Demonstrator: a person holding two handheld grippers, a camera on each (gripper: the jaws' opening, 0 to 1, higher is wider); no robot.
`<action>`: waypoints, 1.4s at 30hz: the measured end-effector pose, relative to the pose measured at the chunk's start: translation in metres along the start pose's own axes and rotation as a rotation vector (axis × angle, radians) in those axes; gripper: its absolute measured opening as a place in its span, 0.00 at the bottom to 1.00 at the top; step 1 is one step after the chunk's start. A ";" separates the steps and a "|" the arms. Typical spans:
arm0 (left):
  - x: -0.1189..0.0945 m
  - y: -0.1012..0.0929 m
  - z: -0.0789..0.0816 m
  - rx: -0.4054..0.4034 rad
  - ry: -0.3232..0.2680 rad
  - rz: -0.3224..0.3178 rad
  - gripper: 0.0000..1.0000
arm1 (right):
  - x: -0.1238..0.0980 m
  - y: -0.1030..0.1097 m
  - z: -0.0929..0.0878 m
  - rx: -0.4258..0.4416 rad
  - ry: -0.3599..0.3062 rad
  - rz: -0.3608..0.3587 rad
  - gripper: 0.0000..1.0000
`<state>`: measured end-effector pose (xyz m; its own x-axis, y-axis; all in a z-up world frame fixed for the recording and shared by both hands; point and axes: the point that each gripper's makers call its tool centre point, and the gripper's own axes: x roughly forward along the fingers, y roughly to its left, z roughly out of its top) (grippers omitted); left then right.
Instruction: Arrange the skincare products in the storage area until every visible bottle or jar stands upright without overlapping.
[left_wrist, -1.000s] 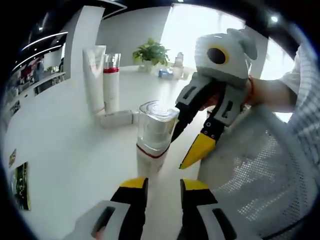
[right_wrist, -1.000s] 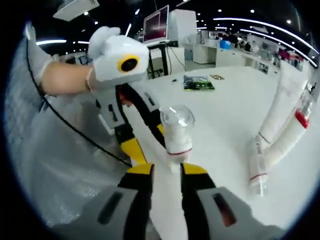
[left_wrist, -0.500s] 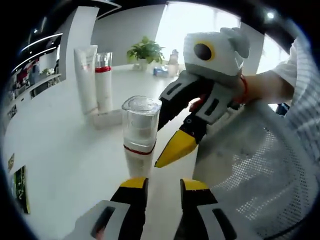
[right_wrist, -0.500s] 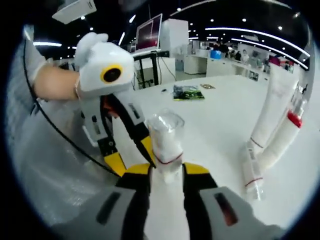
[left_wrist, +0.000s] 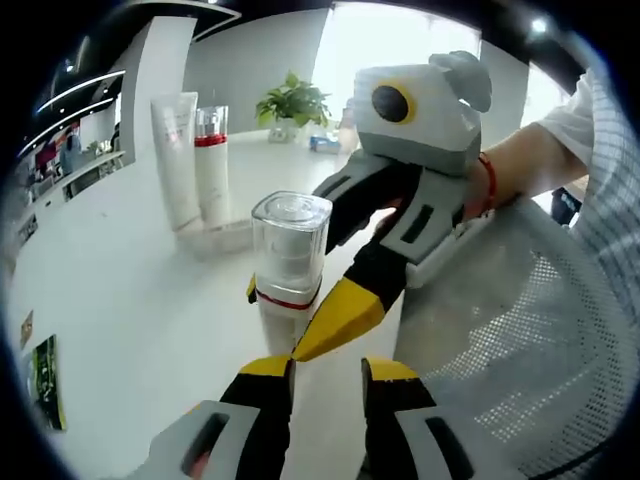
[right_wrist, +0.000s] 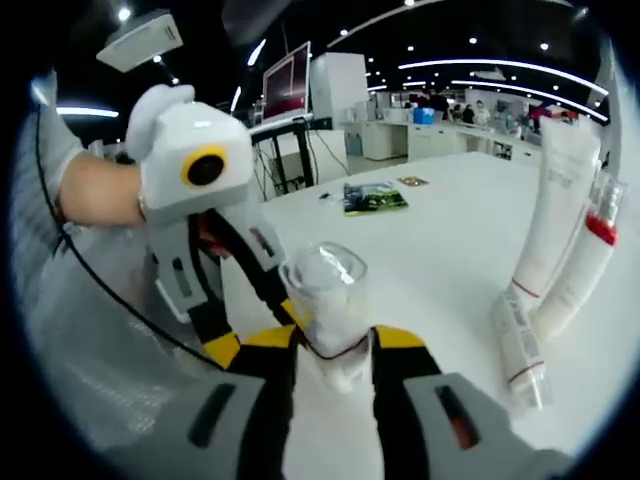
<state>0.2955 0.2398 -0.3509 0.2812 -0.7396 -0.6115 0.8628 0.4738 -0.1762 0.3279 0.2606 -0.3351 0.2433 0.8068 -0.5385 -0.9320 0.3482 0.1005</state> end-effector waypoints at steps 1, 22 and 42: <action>0.000 0.000 0.000 0.001 0.000 0.000 0.27 | 0.000 -0.001 -0.002 0.008 0.008 -0.001 0.28; 0.001 0.000 -0.002 0.012 0.013 0.010 0.27 | -0.007 -0.003 -0.004 -0.032 0.020 -0.007 0.25; 0.002 0.003 -0.004 0.035 0.031 0.019 0.28 | -0.067 -0.097 0.031 -0.016 -0.097 -0.195 0.25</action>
<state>0.2973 0.2418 -0.3558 0.2849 -0.7153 -0.6381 0.8719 0.4699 -0.1376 0.4105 0.1878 -0.2824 0.4438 0.7671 -0.4633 -0.8686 0.4953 -0.0120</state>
